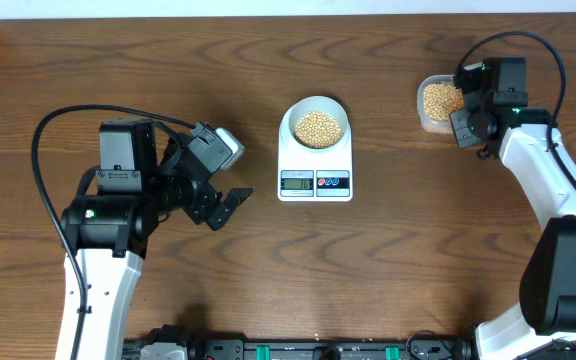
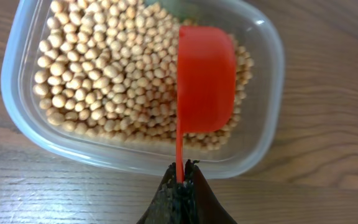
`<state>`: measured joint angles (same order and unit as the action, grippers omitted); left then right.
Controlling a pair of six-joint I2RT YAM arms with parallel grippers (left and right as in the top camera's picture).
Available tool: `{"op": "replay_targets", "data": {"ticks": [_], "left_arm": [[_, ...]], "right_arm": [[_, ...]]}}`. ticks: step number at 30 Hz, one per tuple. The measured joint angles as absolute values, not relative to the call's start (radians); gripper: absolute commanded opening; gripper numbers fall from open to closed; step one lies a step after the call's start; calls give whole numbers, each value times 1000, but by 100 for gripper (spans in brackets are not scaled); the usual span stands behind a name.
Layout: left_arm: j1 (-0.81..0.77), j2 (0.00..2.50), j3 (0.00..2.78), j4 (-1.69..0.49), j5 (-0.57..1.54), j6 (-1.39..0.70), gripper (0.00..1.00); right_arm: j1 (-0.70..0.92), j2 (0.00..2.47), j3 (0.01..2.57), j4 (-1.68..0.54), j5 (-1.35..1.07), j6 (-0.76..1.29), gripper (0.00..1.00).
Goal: Scoop item into bowl and weigh 50g on scale
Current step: 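Drag the scoop through the soybeans in the tub and lift it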
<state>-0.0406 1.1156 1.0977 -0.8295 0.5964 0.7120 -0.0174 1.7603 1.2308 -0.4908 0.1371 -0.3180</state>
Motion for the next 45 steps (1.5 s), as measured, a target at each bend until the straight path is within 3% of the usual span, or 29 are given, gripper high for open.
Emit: {"op": "replay_targets", "data": {"ticks": [25,45], "left_arm": [[-41,1116,1098,-830,596,712,98],[-41,1116,1098,-830,596,712,98]], "right_arm": [[-24,1763,1230,-505,-109,-202,1],[-245,1763,1230,-505,-495,-94,1]]}}
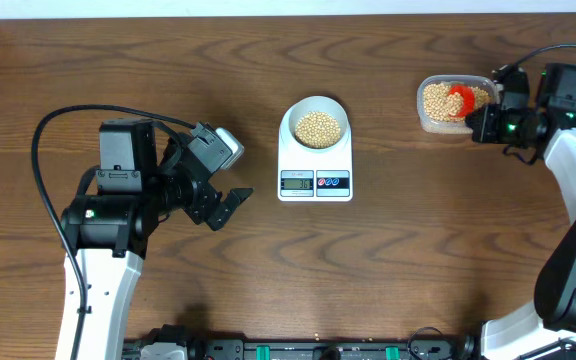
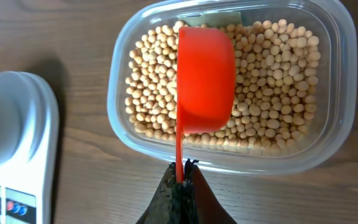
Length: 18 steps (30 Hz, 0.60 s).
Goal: Scoop item into bowl and weigh 50g on scale
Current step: 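Drag the scoop through the soybeans in the tub and lift it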
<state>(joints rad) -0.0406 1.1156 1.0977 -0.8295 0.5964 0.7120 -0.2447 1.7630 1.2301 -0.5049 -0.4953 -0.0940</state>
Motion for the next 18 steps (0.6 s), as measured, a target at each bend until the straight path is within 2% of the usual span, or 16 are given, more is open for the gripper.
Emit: {"op": "replay_targets", "data": {"ticks": [18], "left_arm": [[-41,1116,1098,-830,596,712,98]], "right_arm": [[-318,1763,1230,-503,-715,-42,1]]}}
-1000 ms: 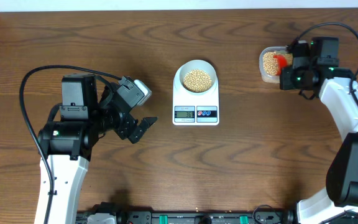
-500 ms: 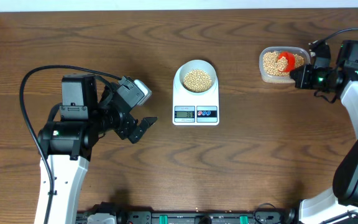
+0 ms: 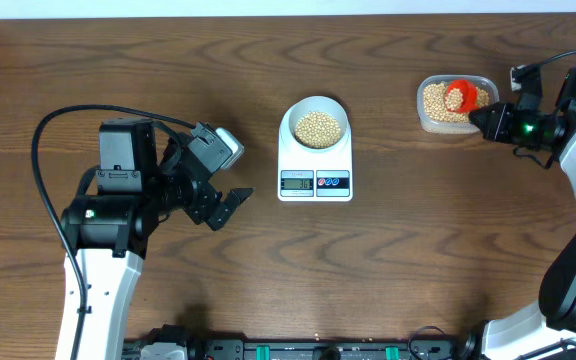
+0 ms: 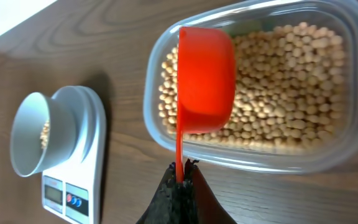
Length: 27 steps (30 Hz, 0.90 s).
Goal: Scoop item into bowl and weigh 50g on scale
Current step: 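Drag the scoop through the soybeans in the tub and lift it, then carry the filled scoop with the right gripper over the white bowl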
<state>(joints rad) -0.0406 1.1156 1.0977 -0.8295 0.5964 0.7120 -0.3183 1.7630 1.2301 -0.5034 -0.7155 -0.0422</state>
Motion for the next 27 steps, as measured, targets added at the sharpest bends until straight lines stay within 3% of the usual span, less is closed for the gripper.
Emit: {"op": "replay_targets", "data": {"ticks": [18,27], "left_arm": [[-41,1116,1098,-830,596,712,98],[-41,1116,1098,-830,596,712,98]], "right_arm": [[-315,1763,1230,-369,-930,80,1],[-214,1763,1229,-285,-950,157,1]]}}
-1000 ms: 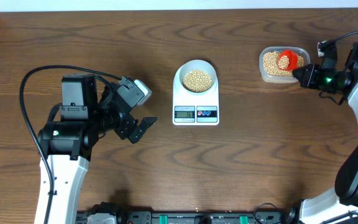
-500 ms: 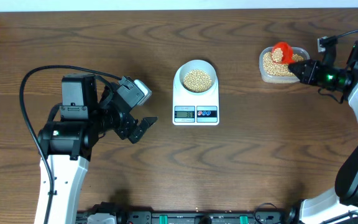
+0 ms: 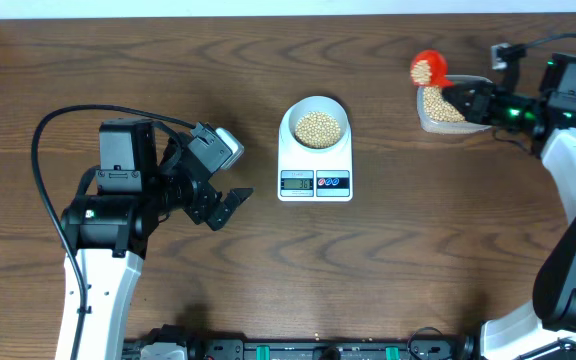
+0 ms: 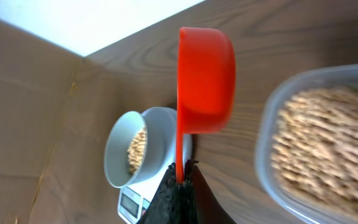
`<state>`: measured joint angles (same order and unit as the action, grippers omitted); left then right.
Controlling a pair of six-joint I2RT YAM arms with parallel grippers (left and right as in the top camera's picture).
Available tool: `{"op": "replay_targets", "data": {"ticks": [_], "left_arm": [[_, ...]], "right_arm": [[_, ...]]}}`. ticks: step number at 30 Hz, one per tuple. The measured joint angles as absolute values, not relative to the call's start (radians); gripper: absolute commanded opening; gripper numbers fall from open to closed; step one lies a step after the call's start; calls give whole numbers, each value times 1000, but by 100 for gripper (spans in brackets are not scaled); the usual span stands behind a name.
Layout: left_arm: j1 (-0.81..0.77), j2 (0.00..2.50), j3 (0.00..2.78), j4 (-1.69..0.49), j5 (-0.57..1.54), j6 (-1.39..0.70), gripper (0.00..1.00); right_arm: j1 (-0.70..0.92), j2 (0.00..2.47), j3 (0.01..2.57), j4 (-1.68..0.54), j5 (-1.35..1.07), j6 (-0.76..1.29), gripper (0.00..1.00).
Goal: Scoop item into bowl and weigh 50g on scale
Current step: 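Carry the filled scoop with the right gripper over the white bowl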
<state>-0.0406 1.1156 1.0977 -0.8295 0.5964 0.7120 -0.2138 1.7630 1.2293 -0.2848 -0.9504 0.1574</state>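
Observation:
A red scoop (image 3: 428, 68) holding soybeans hangs just left of the clear bean tub (image 3: 444, 106); my right gripper (image 3: 473, 100) is shut on its handle. The wrist view shows the scoop (image 4: 206, 78) from behind, above the gripper (image 4: 180, 167), so its load is hidden there. A white bowl (image 3: 315, 124) of soybeans rests on the white scale (image 3: 315, 183); both bowl (image 4: 135, 149) and scale (image 4: 131, 204) appear in the wrist view beyond the scoop. My left gripper (image 3: 230, 205) stands open, left of the scale.
The tub (image 4: 328, 149) fills the right of the wrist view, blurred. The table's far edge and a pale wall (image 4: 86, 22) lie behind the scoop. A cable (image 3: 68, 120) loops over the left arm.
The scoop was lying in the tub of beans; now it is lifted out, loaded with beans, just left of the tub. The left arm has not moved.
First my right gripper held the red scoop over the tub, arm reaching from the front. Then the arm was swung to the tub's right, scoop among the beans. After that it was tilted deeper in. Now the scoop is out, carrying beans toward the scale side.

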Motion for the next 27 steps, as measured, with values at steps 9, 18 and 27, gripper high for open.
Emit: {"op": "replay_targets", "data": {"ticks": [9,18,27], "left_arm": [[-41,1116,1098,-830,596,712,98],[-41,1116,1098,-830,596,712,98],[-41,1116,1098,-830,596,712,98]], "right_arm": [[-66,1763,1229,-257,-952,179,1],[56,1763,1229,-242,-954,133,1],[126,1763,1229,-255,-945,-44,1]]}}
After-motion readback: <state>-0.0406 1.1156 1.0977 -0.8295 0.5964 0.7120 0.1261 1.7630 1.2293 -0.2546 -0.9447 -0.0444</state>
